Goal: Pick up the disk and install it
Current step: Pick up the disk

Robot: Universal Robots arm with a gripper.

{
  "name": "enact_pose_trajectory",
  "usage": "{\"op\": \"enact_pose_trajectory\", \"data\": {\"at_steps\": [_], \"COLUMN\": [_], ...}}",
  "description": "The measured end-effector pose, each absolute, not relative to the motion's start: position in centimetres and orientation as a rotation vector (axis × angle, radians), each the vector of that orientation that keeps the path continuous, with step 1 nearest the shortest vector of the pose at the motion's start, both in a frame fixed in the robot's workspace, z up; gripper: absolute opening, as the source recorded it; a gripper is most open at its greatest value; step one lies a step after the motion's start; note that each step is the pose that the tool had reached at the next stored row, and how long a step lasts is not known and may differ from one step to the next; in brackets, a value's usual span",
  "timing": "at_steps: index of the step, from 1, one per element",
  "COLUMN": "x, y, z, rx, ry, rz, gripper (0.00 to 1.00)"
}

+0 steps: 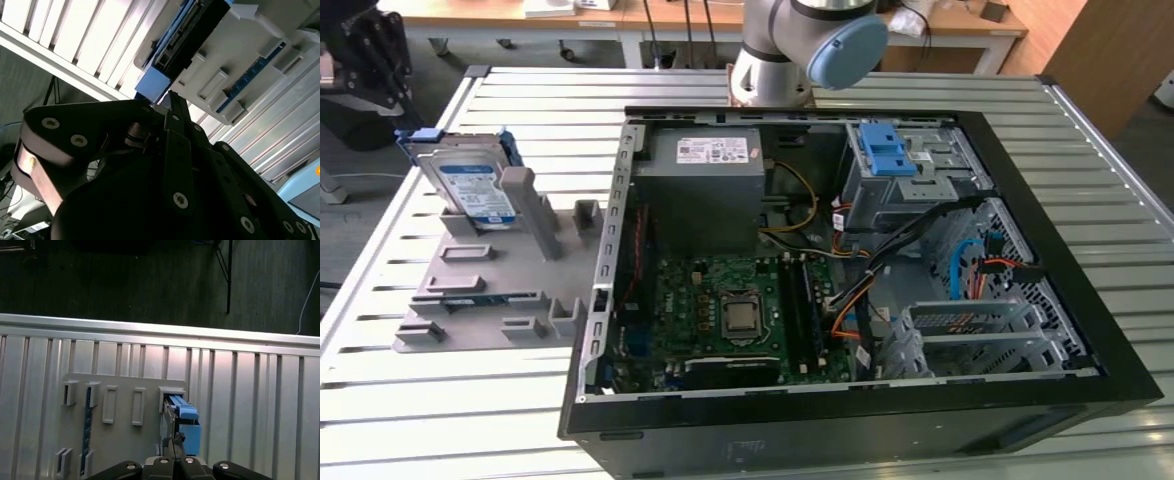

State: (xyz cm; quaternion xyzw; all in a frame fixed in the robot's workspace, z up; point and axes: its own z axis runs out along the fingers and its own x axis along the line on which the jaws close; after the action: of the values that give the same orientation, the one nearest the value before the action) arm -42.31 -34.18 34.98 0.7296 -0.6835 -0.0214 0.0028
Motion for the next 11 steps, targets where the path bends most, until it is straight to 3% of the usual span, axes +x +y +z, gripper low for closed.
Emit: {"op": "enact_pose_trajectory", "data": {"at_steps": [11], "x": [-42.31], "y": [-33.95], "z": [34.59], "rx": [2.332], "ry": [-2.099], "rz": [-0.067], "gripper": [0.11]}}
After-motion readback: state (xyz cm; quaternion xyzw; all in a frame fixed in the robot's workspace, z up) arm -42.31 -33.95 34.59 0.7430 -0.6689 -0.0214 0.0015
